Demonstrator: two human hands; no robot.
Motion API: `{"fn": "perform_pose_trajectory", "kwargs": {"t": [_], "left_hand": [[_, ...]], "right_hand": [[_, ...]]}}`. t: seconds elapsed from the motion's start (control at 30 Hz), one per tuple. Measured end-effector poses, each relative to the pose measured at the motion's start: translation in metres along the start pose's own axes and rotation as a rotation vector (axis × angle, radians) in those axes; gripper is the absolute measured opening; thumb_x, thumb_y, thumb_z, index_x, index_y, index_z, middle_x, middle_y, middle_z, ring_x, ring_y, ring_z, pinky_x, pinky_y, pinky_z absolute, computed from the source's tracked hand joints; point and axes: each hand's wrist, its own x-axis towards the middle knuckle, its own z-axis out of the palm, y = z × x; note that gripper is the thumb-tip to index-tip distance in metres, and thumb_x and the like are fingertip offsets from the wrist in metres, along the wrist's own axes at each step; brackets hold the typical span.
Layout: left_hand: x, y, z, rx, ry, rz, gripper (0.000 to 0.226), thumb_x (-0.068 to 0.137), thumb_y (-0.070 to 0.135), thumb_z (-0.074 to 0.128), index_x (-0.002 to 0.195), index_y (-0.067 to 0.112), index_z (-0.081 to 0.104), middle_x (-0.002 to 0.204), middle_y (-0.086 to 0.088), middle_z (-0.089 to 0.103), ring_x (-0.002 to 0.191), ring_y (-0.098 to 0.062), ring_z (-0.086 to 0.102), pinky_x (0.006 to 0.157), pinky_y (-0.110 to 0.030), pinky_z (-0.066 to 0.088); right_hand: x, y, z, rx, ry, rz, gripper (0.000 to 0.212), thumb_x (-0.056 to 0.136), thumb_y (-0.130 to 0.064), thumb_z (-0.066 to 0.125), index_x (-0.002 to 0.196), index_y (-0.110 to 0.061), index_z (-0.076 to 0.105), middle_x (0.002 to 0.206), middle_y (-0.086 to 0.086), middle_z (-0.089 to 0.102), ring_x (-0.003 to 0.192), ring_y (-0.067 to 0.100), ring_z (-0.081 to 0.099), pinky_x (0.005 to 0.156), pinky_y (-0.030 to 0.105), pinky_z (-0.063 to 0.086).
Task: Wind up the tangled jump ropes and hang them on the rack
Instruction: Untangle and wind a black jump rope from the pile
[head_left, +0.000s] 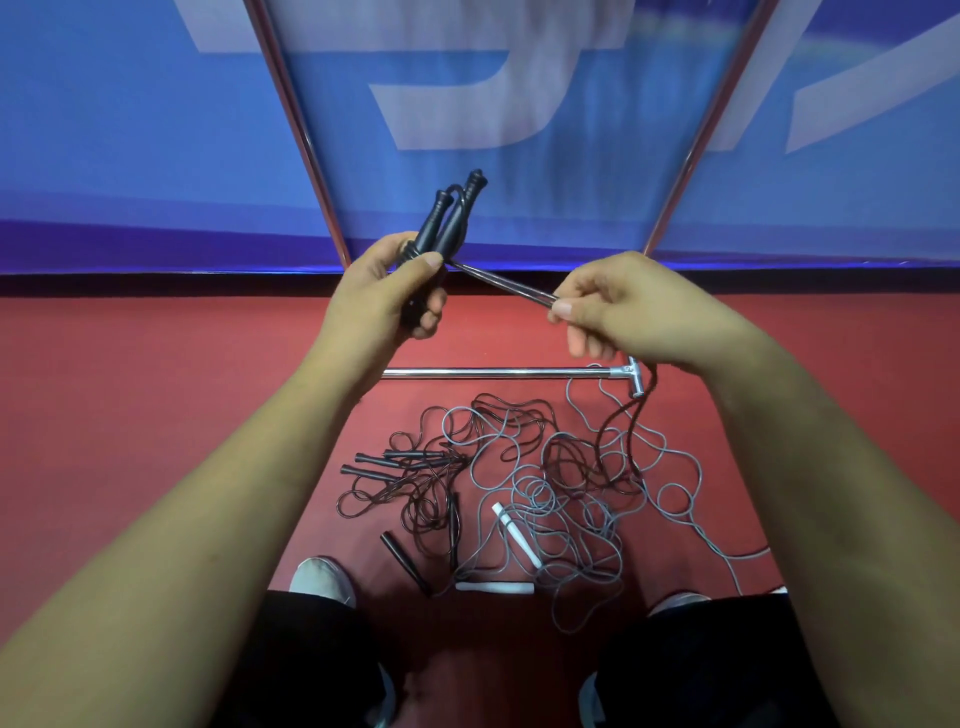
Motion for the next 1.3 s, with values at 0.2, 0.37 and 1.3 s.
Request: {"fn": "perform_pose_trajectory", "kwargs": {"t": [0.2, 0.37, 1.3], "left_hand": [[0.000, 0.002, -0.004, -0.051, 0.067, -0.094, 0.005, 0.099, 0.012, 0.050, 0.100, 0.014, 0.054, 0.062, -0.004, 0.049, 0.052, -0.017, 0.045, 0.048, -0.023, 0.031], [0.003, 0.000, -0.004, -0.016, 0.118, -0.182, 0.007, 0.100, 0.017, 0.041, 0.101, 0.013, 0.047, 0.057, -0.009, 0.047, 0.043, -0.015, 0.032, 0.048, -0.025, 0.018], [-0.017, -0.018, 0.010, 1.188, -0.566, -0.020, 0.044, 0.070, 0.055, 0.083, 0.076, 0.020, 0.055, 0.061, 0.007, 0.047, 0.058, -0.013, 0.044, 0.056, -0.028, 0.035]], "right_hand": [[-0.001, -0.005, 0.003, 0.096, 0.031, -0.013, 0.024, 0.103, -0.015, 0.048, 0.094, -0.010, 0.070, 0.056, -0.004, 0.055, 0.043, 0.007, 0.040, 0.049, 0.023, 0.034], [-0.003, -0.011, 0.001, 0.073, 0.068, 0.010, 0.012, 0.087, -0.022, 0.074, 0.089, -0.011, 0.071, 0.062, 0.001, 0.063, 0.046, 0.007, 0.040, 0.046, 0.019, 0.034], [-0.006, -0.021, 0.004, -0.077, 0.238, -0.178, 0.009, 0.084, -0.021, 0.077, 0.083, -0.012, 0.077, 0.074, 0.004, 0.071, 0.064, 0.003, 0.054, 0.065, 0.021, 0.043]]}}
